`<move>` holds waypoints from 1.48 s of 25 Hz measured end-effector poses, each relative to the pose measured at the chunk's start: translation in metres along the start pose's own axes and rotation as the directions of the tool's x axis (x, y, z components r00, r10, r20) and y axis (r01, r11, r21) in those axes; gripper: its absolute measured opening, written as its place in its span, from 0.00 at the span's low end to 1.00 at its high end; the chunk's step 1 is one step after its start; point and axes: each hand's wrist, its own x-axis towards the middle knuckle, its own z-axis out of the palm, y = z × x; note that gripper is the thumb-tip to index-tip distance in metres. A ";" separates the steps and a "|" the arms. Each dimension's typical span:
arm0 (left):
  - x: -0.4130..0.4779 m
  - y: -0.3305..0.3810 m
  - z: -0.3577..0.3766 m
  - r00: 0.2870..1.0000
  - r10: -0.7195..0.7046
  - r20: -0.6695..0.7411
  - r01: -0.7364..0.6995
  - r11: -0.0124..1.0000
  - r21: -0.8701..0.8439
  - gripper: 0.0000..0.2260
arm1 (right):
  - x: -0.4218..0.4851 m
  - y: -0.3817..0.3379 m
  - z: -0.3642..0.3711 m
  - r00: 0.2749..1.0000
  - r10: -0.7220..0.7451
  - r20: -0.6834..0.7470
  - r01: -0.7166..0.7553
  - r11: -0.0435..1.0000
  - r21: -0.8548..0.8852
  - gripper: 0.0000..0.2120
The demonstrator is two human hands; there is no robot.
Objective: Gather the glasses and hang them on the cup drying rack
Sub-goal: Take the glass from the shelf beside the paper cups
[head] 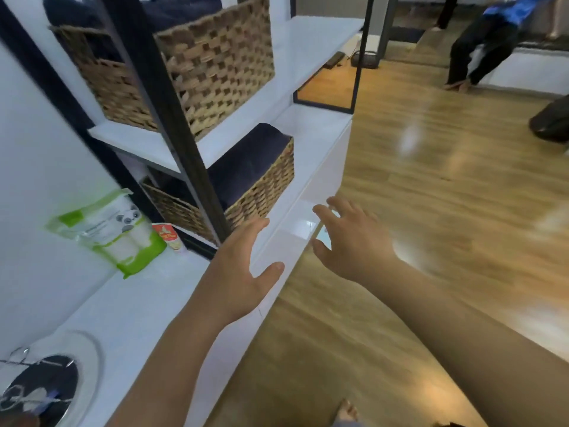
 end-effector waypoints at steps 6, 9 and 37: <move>0.066 0.052 0.051 0.998 -0.018 0.067 0.013 0.997 0.081 0.31 | 0.030 0.103 -0.015 0.998 0.050 -0.030 -0.047 0.994 0.096 0.29; 0.109 0.071 0.077 0.994 0.030 0.102 -0.040 0.994 0.100 0.30 | 0.038 0.151 -0.018 0.989 0.136 -0.054 -0.128 0.984 0.127 0.28; 0.572 0.099 0.136 0.946 0.010 -0.324 -0.036 0.997 -0.074 0.24 | 0.459 0.401 -0.048 0.973 -0.121 -0.194 0.148 0.980 0.131 0.31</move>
